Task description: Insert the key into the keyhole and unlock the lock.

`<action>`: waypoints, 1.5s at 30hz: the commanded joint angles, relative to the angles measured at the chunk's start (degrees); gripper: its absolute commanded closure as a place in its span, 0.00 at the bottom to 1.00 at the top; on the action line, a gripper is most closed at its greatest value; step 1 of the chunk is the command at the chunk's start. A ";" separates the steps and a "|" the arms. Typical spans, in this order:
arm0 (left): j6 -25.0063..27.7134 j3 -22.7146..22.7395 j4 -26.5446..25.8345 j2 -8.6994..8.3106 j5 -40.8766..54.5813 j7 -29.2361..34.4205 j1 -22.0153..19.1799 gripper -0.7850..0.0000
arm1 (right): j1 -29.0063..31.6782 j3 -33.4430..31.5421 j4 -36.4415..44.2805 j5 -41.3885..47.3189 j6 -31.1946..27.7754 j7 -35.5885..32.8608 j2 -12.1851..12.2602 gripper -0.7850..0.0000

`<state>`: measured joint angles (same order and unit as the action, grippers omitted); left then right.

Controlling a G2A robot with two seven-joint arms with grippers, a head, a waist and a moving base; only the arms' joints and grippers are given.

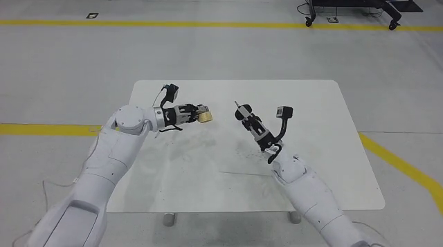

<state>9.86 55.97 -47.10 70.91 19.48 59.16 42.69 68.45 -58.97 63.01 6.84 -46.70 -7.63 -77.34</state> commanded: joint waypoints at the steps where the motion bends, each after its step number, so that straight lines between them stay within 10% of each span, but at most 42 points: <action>1: -0.18 0.00 -0.07 0.02 0.26 -0.15 0.25 1.00 | 0.01 0.00 0.01 0.00 0.00 0.00 0.00 1.00; 9: -9.56 -1.33 0.19 1.49 4.90 -3.04 -0.20 1.00 | 2.82 0.72 5.30 2.37 12.08 -4.83 0.22 1.00; 22: -5.86 -4.33 3.39 4.12 4.76 -9.68 -1.60 1.00 | 16.34 -2.68 25.97 5.40 33.64 -1.90 1.61 1.00; 45: -3.96 -3.40 4.71 4.93 4.80 -6.70 -1.86 1.00 | 9.02 4.47 17.58 2.39 33.59 9.82 -2.05 1.00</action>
<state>5.96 52.59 -42.27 75.80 24.39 52.49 40.76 77.67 -54.53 80.92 9.20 -13.11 2.02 -79.30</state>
